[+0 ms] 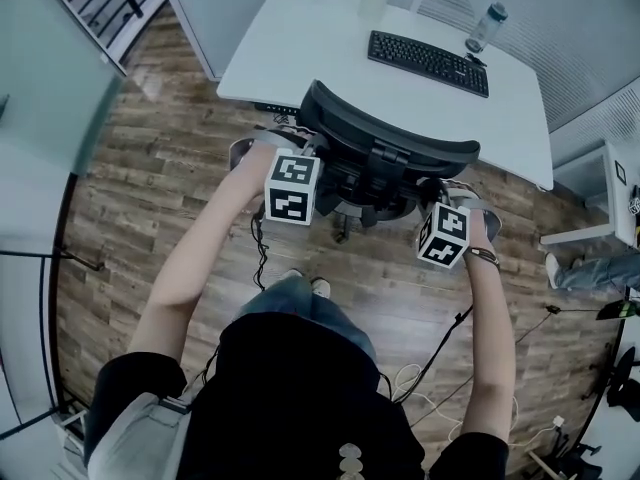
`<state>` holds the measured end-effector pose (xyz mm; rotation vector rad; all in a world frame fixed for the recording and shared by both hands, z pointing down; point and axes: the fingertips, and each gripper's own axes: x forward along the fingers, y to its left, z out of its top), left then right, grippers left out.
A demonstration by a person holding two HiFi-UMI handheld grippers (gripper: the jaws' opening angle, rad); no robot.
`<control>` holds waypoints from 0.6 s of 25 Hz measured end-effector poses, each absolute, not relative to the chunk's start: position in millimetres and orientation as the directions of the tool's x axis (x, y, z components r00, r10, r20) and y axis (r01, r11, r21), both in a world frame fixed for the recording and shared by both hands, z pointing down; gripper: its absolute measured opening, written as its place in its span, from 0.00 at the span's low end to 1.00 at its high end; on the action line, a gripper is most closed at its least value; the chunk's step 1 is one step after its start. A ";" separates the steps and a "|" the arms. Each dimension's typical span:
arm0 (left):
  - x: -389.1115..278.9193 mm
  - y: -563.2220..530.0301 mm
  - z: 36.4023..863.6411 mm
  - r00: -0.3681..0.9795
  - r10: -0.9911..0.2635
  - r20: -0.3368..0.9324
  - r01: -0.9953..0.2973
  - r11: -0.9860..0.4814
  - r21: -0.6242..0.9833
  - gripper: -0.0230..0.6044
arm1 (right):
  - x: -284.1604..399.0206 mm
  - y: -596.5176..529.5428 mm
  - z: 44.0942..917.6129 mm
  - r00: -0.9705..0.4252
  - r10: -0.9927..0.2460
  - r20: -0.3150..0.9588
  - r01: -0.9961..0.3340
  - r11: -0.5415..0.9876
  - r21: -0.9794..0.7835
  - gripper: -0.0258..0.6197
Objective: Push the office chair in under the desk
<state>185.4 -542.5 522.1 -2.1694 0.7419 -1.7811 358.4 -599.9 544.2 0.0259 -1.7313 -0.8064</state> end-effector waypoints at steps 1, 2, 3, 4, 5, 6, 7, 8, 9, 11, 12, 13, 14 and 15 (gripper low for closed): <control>184.4 -542.8 522.1 0.129 -0.524 0.842 -0.232 -0.842 -0.488 0.28 | 357.3 -600.9 544.1 -0.333 -0.415 0.847 0.383 0.761 0.524 0.14; 183.9 -543.5 521.7 0.130 -0.525 0.841 -0.233 -0.841 -0.489 0.28 | 356.6 -601.9 543.8 -0.332 -0.415 0.847 0.384 0.760 0.524 0.14; 183.8 -544.2 521.1 0.132 -0.525 0.841 -0.234 -0.841 -0.488 0.28 | 356.4 -602.8 543.4 -0.332 -0.414 0.848 0.385 0.761 0.522 0.15; 183.5 -544.2 520.6 0.132 -0.525 0.841 -0.235 -0.841 -0.488 0.28 | 356.0 -603.0 543.0 -0.331 -0.412 0.849 0.386 0.762 0.520 0.15; 182.4 -542.9 520.3 0.131 -0.525 0.841 -0.236 -0.840 -0.488 0.28 | 354.7 -601.9 542.7 -0.331 -0.411 0.849 0.387 0.762 0.520 0.15; 180.5 -540.5 520.4 0.129 -0.526 0.841 -0.237 -0.839 -0.489 0.28 | 352.8 -599.7 542.6 -0.332 -0.411 0.849 0.387 0.761 0.520 0.15; 178.8 -538.3 520.7 0.126 -0.527 0.840 -0.237 -0.839 -0.490 0.28 | 351.0 -597.7 542.6 -0.334 -0.413 0.847 0.387 0.760 0.523 0.15; 178.4 -538.3 520.8 0.125 -0.527 0.841 -0.238 -0.838 -0.490 0.28 | 350.6 -597.9 542.5 -0.334 -0.414 0.847 0.388 0.758 0.524 0.15; 180.1 -542.4 520.8 0.126 -0.526 0.841 -0.239 -0.839 -0.488 0.28 | 352.3 -602.1 542.5 -0.334 -0.414 0.847 0.388 0.759 0.523 0.15; 187.4 -562.5 520.4 0.129 -0.518 0.846 -0.240 -0.844 -0.480 0.28 | 359.7 -622.3 542.6 -0.329 -0.407 0.852 0.387 0.765 0.515 0.15; 190.8 -574.6 520.2 0.131 -0.512 0.849 -0.239 -0.847 -0.475 0.28 | 363.0 -634.3 542.7 -0.328 -0.401 0.856 0.387 0.769 0.509 0.15; 192.9 -585.3 520.0 0.132 -0.507 0.852 -0.240 -0.850 -0.469 0.28 | 364.9 -644.8 542.7 -0.326 -0.396 0.859 0.387 0.773 0.503 0.15; 193.5 -593.9 519.6 0.133 -0.503 0.854 -0.240 -0.852 -0.465 0.28 | 365.5 -653.2 542.4 -0.325 -0.392 0.861 0.387 0.775 0.499 0.15; 193.2 -600.4 519.0 0.134 -0.502 0.855 -0.240 -0.853 -0.463 0.28 | 365.1 -659.5 541.8 -0.324 -0.390 0.862 0.387 0.777 0.497 0.15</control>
